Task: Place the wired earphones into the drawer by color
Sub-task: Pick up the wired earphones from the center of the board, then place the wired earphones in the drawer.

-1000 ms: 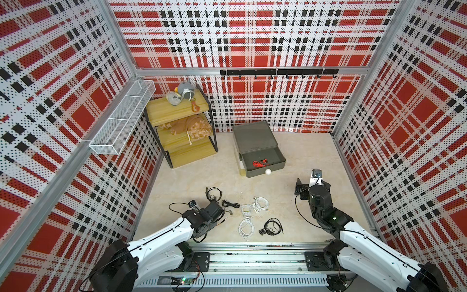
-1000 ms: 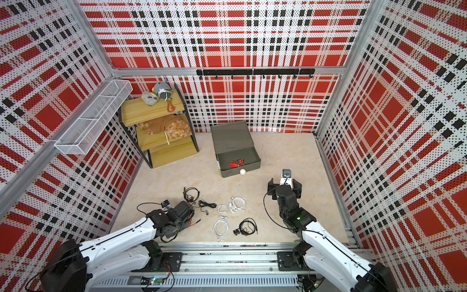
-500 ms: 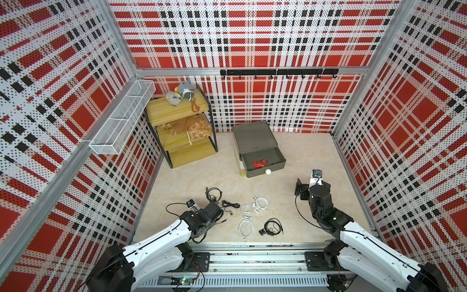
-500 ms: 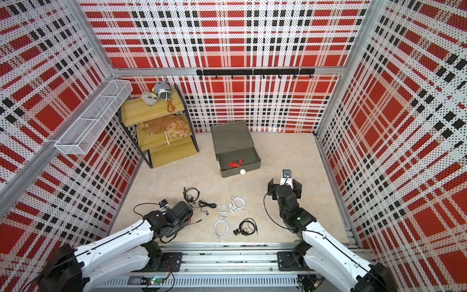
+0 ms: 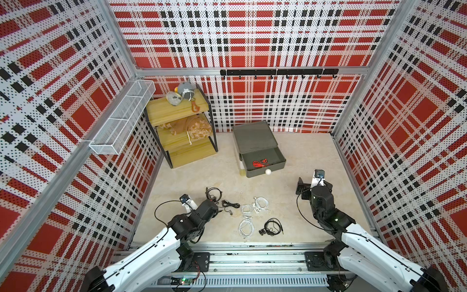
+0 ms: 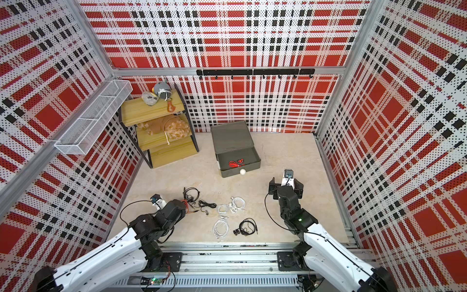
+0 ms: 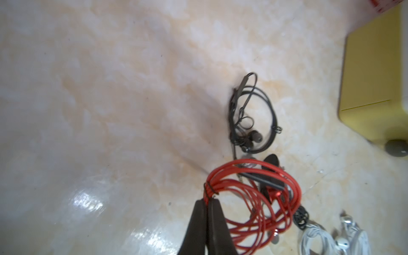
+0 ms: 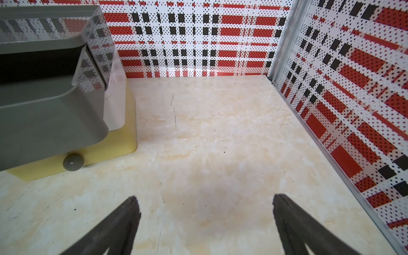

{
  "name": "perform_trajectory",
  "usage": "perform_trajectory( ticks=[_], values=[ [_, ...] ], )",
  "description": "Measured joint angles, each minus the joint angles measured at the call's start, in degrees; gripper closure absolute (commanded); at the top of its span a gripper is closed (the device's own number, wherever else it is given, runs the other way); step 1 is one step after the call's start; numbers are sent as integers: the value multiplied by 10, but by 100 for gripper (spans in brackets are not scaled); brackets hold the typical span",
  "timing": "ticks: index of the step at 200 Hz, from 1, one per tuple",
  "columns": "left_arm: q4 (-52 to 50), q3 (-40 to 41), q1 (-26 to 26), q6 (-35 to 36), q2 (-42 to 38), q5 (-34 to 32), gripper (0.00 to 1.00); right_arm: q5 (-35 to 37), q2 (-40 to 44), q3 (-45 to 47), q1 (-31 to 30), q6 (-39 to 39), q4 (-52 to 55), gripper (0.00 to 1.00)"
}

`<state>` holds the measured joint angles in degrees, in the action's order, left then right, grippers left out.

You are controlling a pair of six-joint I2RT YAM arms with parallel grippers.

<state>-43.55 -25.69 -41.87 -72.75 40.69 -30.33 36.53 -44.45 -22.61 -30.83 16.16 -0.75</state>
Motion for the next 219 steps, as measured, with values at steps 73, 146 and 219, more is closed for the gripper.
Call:
perform_trajectory(
  ticks=[73,146,219],
  values=[
    [79,-40,0,102,-78,-36,100,11,13,15,0,0,-6,0],
    [207,-155,0,278,-21,-7,100,14,24,16,0,0,-7,0],
    [353,-233,0,404,117,70,100,8,56,16,0,3,-2,0]
  ],
)
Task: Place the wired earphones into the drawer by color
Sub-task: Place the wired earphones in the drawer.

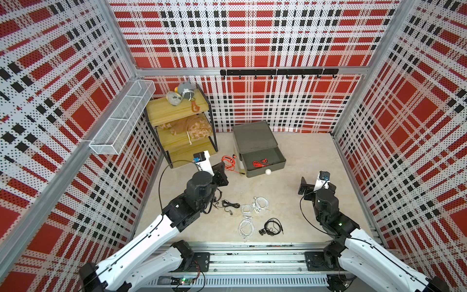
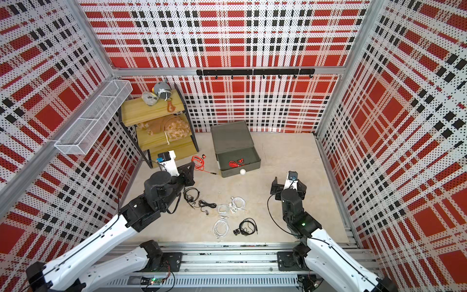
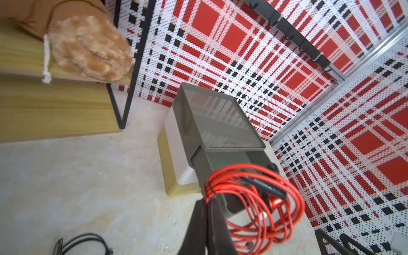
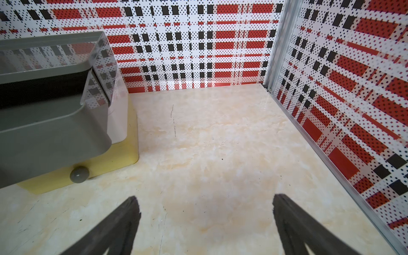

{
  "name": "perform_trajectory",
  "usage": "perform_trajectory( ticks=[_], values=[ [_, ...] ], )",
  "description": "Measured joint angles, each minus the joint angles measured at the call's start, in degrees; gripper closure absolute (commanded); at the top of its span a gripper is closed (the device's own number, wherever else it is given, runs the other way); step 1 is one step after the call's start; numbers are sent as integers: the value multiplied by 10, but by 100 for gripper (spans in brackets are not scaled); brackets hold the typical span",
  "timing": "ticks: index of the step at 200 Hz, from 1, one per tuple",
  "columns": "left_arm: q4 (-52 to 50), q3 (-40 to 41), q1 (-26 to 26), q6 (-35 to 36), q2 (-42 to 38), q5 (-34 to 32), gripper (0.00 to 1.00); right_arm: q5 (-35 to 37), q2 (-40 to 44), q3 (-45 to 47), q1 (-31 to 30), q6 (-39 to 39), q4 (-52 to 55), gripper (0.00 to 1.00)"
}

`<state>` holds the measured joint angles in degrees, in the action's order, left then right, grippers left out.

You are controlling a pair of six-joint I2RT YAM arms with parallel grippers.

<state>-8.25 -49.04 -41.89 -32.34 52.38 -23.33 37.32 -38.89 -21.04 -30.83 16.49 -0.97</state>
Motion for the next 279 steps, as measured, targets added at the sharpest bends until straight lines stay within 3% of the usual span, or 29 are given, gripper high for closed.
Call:
perform_trajectory(
  ticks=[90,177,225,262,279],
  values=[
    [143,-85,0,74,180,69,100,0,19,7,3,3,6,0],
    [176,-156,8,84,333,101,100,0,16,7,3,3,7,0],
    [174,-171,13,83,376,106,100,0,11,7,3,3,6,0],
    [165,-171,14,79,383,110,64,-12,4,7,3,0,3,0],
    [165,-171,14,78,383,111,52,-29,2,7,3,-4,1,0]
  ],
)
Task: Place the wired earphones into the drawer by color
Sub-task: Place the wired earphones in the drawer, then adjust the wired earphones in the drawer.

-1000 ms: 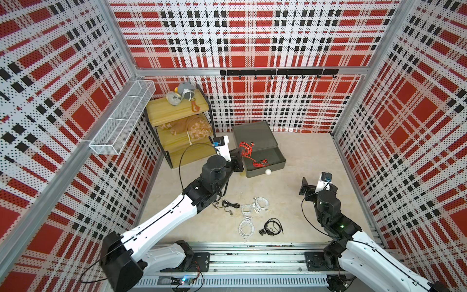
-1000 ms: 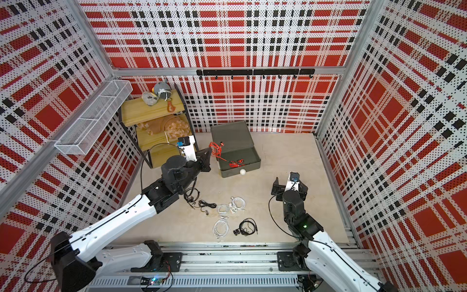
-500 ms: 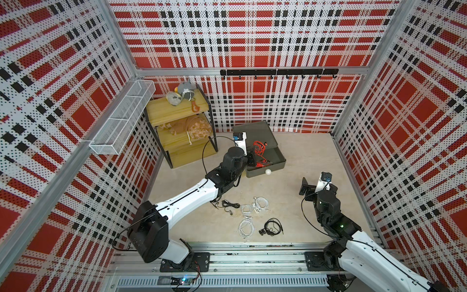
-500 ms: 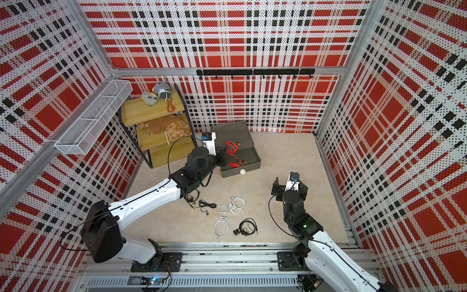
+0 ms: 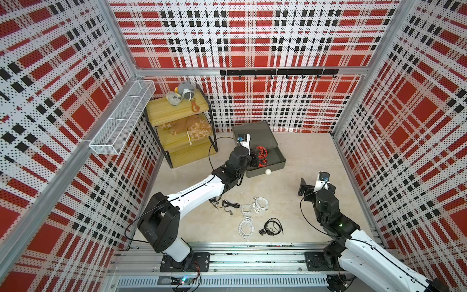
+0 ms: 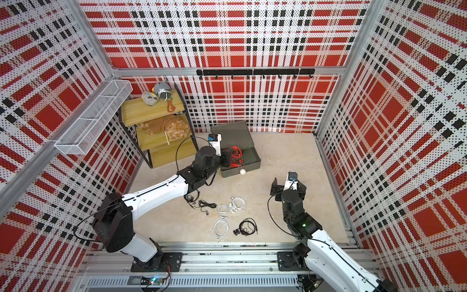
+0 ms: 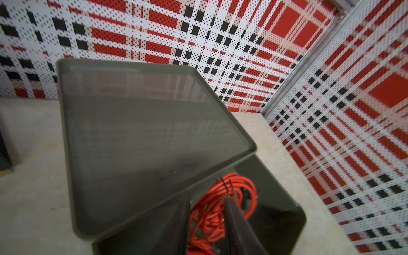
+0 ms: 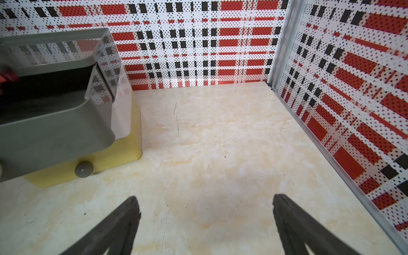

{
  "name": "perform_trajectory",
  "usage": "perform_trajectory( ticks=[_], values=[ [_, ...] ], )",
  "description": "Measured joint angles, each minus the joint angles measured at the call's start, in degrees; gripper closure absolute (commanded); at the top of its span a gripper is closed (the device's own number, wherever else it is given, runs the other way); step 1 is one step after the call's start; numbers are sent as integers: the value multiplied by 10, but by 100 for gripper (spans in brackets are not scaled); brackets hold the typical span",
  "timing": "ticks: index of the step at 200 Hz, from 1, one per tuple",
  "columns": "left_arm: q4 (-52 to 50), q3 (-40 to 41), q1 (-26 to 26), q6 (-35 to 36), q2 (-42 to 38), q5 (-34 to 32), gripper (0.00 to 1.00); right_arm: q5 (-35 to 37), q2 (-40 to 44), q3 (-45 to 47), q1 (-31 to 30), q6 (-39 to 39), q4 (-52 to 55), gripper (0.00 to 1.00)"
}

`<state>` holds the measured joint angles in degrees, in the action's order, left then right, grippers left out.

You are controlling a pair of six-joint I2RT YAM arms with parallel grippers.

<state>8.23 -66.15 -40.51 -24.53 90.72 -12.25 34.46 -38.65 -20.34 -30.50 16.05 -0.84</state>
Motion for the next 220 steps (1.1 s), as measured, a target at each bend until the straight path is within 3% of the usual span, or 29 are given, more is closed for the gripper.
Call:
perform_trajectory(
  ticks=[37,73,113,159,196,220],
  values=[
    [3,7,1,-5,-13,0,24,-53,-1,0,0,-13,-12,0],
    [36,67,9,-12,-84,-1,0,-127,-1,0,0,-26,-20,0],
    [93,163,34,-22,-172,5,1,-200,-24,-15,0,-29,-20,0],
    [108,217,61,-34,-203,34,1,-260,-66,-68,0,-14,-12,0],
    [103,215,67,-38,-210,74,1,-283,-94,-94,0,1,-12,0],
    [82,173,65,-44,-192,93,1,-287,-117,-110,0,17,-6,0]
  ],
)
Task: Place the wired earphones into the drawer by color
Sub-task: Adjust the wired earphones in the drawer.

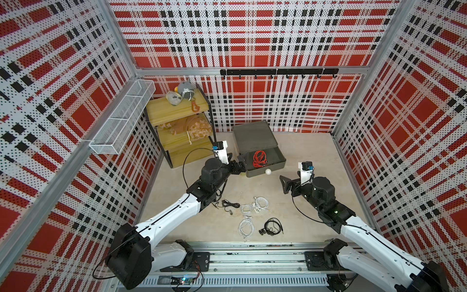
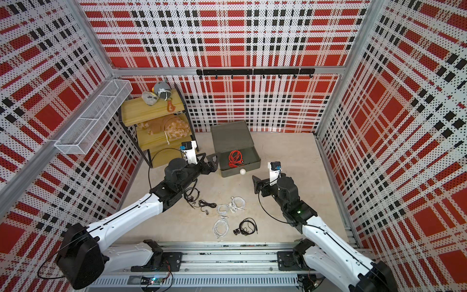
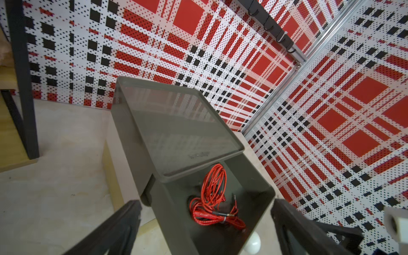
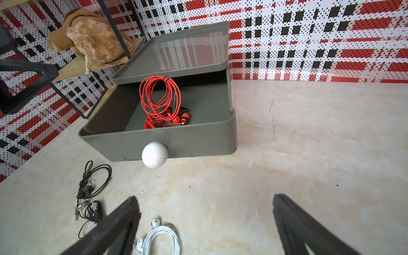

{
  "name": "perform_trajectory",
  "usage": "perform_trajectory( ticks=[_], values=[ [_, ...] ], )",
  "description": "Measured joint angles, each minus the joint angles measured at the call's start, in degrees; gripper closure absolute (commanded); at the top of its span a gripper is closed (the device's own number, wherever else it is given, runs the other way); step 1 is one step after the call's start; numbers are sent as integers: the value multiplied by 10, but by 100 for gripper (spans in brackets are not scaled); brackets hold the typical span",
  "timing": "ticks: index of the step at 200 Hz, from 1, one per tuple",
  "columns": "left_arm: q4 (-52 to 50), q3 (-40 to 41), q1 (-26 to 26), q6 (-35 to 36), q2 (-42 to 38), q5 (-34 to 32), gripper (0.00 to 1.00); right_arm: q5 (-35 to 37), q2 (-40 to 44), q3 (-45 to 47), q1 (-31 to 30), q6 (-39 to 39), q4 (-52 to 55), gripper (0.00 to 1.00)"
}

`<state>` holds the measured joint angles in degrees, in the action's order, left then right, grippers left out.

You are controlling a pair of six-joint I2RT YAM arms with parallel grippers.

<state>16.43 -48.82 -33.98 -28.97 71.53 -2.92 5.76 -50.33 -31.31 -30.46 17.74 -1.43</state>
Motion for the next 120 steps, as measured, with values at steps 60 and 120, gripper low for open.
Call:
perform_trajectory(
  ticks=[60,120],
  values=[
    [-62,-147,-20,-40,121,26,1,-1,-23,-30,0,45,19,0],
    [-136,-236,-45,-55,221,31,1,16,-29,-30,0,69,27,0]
  ],
)
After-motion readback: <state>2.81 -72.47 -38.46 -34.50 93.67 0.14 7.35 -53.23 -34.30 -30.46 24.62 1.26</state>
